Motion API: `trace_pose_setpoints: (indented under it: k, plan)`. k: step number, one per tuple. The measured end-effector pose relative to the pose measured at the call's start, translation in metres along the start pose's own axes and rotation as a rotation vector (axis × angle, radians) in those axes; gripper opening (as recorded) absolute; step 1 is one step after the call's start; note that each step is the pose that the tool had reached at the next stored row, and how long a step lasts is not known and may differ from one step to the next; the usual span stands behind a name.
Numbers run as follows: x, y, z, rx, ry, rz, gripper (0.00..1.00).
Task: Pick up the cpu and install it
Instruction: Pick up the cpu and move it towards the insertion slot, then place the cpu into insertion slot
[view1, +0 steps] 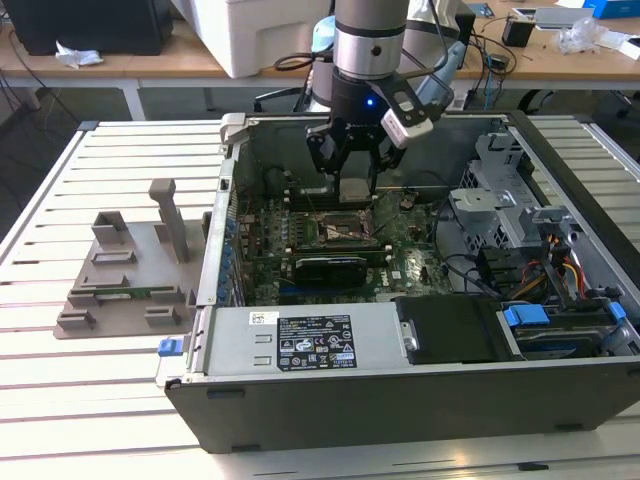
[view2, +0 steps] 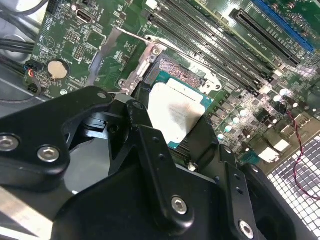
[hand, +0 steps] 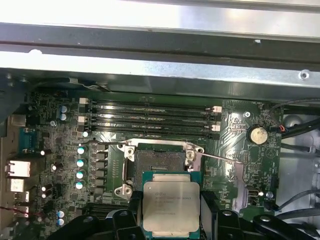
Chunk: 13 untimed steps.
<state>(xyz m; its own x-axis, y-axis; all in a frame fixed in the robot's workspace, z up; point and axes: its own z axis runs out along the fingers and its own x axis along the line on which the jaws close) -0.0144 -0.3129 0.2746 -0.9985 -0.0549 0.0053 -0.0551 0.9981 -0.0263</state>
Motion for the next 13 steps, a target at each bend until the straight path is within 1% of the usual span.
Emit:
trace_pose_setpoints:
  k: [11,12,13]
  plan:
    - [0.0001,0.0000,0.0000,0.0001,0.0000,0.000,0.55]
    - [0.0001,0.0000,0.0002,0.0010,-0.0001,0.000,0.55]
    - [0.0001,0.0000,0.0001,0.0027,0.0005,0.017,0.55]
